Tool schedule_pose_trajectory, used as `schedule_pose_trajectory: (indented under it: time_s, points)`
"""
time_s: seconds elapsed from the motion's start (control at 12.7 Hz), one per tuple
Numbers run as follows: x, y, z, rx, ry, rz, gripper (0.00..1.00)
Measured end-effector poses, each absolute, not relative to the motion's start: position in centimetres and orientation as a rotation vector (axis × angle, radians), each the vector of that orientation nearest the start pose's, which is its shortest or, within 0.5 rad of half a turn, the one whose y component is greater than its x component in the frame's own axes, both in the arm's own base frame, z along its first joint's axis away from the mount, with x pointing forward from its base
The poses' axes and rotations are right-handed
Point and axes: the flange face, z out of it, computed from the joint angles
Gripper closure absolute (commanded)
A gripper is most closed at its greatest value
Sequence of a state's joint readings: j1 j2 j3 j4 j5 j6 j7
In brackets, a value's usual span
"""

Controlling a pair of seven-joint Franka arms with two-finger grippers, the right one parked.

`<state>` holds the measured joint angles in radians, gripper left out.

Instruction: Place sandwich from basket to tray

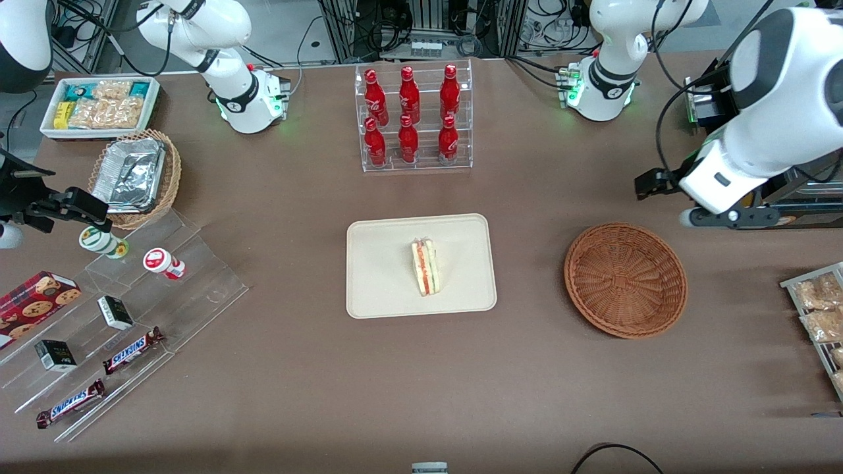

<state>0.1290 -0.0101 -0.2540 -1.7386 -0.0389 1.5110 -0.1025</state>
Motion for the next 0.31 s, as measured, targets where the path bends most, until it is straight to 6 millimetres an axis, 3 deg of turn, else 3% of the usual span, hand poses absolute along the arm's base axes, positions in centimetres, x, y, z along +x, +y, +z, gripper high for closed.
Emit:
schedule_pose_trajectory:
  time_s: [0.31]
  points:
    - [52.0, -5.0, 58.6, -3.134, 0.051, 0.379, 0.00]
